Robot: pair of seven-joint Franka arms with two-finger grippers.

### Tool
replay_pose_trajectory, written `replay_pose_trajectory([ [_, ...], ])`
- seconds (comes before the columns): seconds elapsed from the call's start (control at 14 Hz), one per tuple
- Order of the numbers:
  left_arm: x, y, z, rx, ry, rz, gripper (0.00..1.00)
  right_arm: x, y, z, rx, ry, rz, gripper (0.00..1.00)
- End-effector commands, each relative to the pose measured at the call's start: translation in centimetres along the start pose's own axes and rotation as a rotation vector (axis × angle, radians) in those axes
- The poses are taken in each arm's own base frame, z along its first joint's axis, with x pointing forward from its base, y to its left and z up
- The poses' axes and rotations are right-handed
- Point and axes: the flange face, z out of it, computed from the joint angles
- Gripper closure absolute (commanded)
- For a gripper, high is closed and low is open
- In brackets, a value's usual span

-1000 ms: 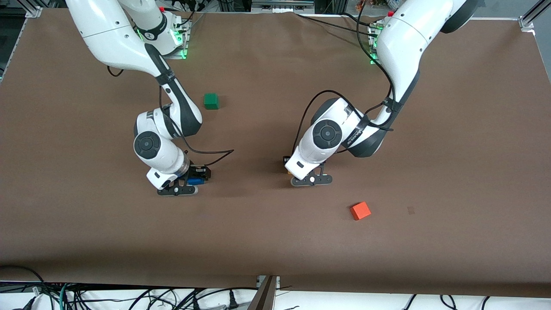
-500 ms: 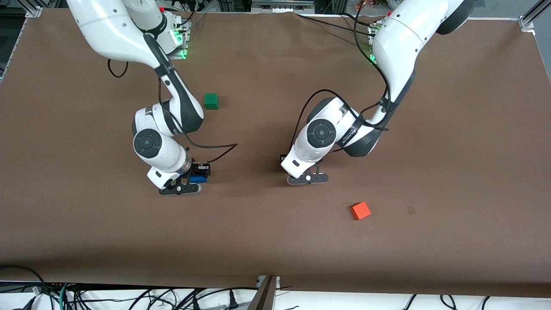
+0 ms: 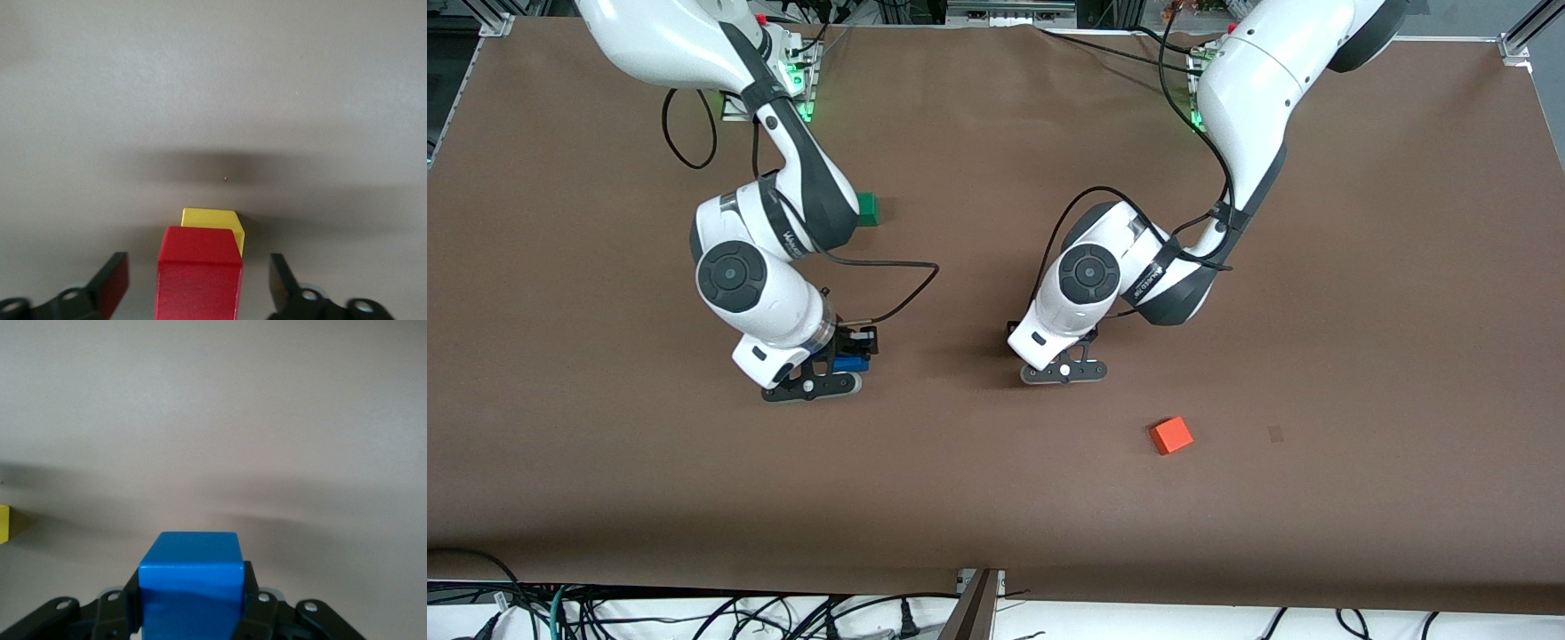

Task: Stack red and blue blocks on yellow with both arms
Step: 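Place the red cube on the yellow cube while the right gripper grasps blue, then withdraw the left gripper while the right gripper carries blue over the stack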

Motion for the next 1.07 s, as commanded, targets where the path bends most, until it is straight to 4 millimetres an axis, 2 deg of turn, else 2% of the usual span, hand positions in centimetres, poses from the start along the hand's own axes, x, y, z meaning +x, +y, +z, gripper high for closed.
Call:
replay_pose_trajectory([
  [0.0, 1.2, -0.7, -1.8, 0.021, -0.001, -0.035, 0.0, -0.2, -2.4, -0.3, 0.01, -0.003, 0.014, 0.79],
  [0.14, 3.5, -3.9, -4.3, 0.009, -0.01, -0.085, 0.0, -0.8, -4.7, -0.2, 0.011, -0.001, 0.035, 0.79],
  [0.29, 5.5, -7.7, -8.9, -0.001, 0.041, -0.091, 0.0, -1.2, -6.8, -0.2, 0.016, 0.006, 0.071, 0.79],
  [0.36, 6.1, -10.0, -11.0, 0.014, 0.042, -0.066, 0.0, -1.5, -8.5, -0.2, 0.021, 0.013, 0.094, 0.79],
  [0.5, 6.7, -14.6, -17.0, 0.044, 0.069, -0.053, 0.0, -2.1, -12.8, 0.2, 0.03, 0.023, 0.15, 0.79],
  [0.71, 4.7, -21.6, -26.5, 0.116, 0.087, -0.129, 0.0, -3.6, -19.5, 1.0, 0.052, 0.046, 0.238, 0.78],
  [0.86, 3.4, -25.4, -30.5, 0.1, 0.044, -0.053, 0.0, -4.8, -22.9, 1.6, 0.066, 0.056, 0.287, 0.75],
  [0.93, 3.0, -28.0, -32.6, 0.093, 0.048, -0.055, 0.0, -5.2, -24.4, 2.1, 0.075, 0.065, 0.313, 0.75],
  [1.0, 2.6, -29.8, -33.9, 0.085, 0.037, -0.058, 0.0, -5.2, -25.4, 2.4, 0.083, 0.071, 0.333, 0.75],
])
